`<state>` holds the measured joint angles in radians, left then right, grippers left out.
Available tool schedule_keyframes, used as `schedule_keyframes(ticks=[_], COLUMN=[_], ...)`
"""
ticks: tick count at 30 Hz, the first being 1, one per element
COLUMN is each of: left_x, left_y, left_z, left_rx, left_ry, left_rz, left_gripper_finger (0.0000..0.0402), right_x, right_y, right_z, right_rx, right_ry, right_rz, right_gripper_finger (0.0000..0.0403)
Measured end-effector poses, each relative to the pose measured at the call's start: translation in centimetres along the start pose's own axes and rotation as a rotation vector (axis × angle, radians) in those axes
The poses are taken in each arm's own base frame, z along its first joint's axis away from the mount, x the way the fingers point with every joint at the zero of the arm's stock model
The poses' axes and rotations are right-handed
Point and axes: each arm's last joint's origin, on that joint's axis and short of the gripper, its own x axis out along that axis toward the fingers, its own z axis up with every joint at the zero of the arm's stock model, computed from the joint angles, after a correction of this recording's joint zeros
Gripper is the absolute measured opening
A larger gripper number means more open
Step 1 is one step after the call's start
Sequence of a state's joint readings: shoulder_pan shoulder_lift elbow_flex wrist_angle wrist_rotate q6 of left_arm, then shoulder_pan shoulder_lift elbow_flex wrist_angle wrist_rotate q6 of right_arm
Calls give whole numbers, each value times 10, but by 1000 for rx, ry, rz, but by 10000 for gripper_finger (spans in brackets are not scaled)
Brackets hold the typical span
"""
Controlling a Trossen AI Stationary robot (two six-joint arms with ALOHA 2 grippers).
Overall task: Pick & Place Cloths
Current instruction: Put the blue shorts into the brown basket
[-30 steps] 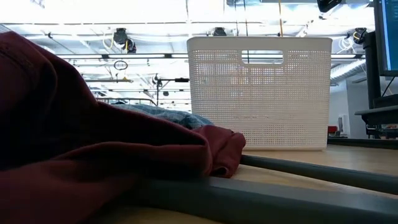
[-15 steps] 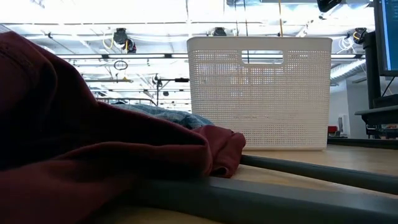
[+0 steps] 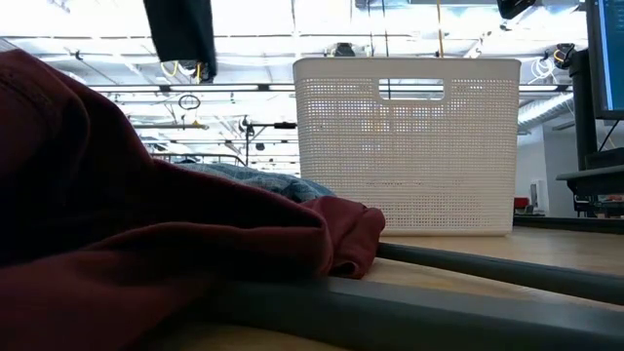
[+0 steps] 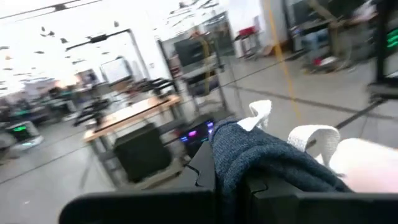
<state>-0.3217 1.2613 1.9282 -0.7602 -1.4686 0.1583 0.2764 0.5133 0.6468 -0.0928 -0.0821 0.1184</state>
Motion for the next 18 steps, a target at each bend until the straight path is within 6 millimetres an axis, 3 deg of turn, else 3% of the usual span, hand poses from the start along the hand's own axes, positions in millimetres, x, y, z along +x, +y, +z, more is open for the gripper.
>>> schedule_keyframes(ticks=[7,18], left_x=[49,118], left_y=[11,28], left_z=[-17,-73], left_rx=[16,49], left_ry=[96,366], left_rz=[19,149], left_gripper_finger=[3,3], right_x=[0,0], right_y=[0,0], right_z=[1,1], right_rx=[0,0], right_ry=[-7,-7], right_rz=[-1,-6], right_gripper_finger=[0,0])
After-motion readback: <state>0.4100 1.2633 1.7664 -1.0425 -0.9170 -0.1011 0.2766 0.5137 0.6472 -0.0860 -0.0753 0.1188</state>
